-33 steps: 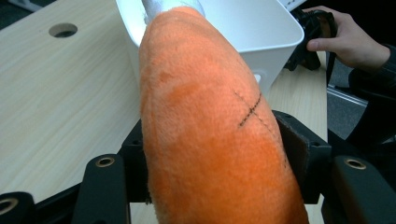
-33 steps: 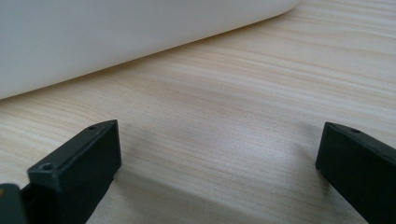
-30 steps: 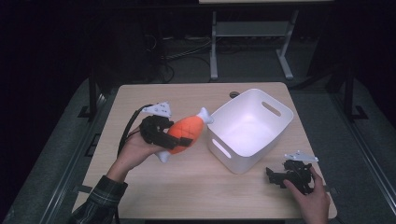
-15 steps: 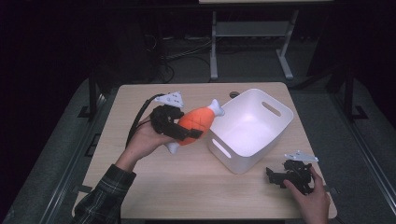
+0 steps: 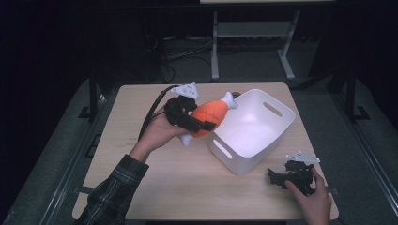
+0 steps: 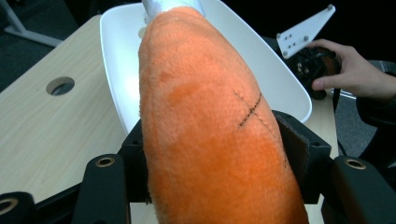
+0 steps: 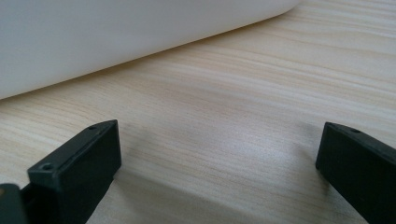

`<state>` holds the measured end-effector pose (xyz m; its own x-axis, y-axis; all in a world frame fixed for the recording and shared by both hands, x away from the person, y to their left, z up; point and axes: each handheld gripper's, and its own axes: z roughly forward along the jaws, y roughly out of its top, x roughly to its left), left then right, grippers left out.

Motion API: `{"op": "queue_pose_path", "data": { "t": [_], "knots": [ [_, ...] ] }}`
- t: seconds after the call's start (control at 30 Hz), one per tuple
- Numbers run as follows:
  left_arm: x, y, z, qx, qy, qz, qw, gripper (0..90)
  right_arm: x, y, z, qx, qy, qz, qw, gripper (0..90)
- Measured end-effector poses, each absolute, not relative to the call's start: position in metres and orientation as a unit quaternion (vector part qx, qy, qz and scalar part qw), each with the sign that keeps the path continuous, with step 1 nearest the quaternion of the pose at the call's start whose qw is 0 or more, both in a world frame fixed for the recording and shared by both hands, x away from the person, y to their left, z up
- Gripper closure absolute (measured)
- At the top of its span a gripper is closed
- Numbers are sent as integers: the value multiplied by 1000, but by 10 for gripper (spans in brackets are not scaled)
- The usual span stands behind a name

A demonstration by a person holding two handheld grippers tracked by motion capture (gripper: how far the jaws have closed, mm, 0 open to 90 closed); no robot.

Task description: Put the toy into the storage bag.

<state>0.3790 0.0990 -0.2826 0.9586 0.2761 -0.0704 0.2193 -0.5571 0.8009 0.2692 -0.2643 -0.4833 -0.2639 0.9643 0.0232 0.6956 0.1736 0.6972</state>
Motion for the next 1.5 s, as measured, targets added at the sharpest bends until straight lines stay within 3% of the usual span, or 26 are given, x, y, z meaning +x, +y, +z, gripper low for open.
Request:
{"op": "queue_pose_path", "data": {
  "t": [0.7, 1.5],
  "knots": [
    [411, 60, -279, 881, 135, 46, 451, 386, 269, -264, -483, 566, 734, 305, 220, 0],
    [453, 16, -306, 887, 148, 41, 435, 383, 269, -264, -483, 566, 733, 306, 219, 0]
  ]
}}
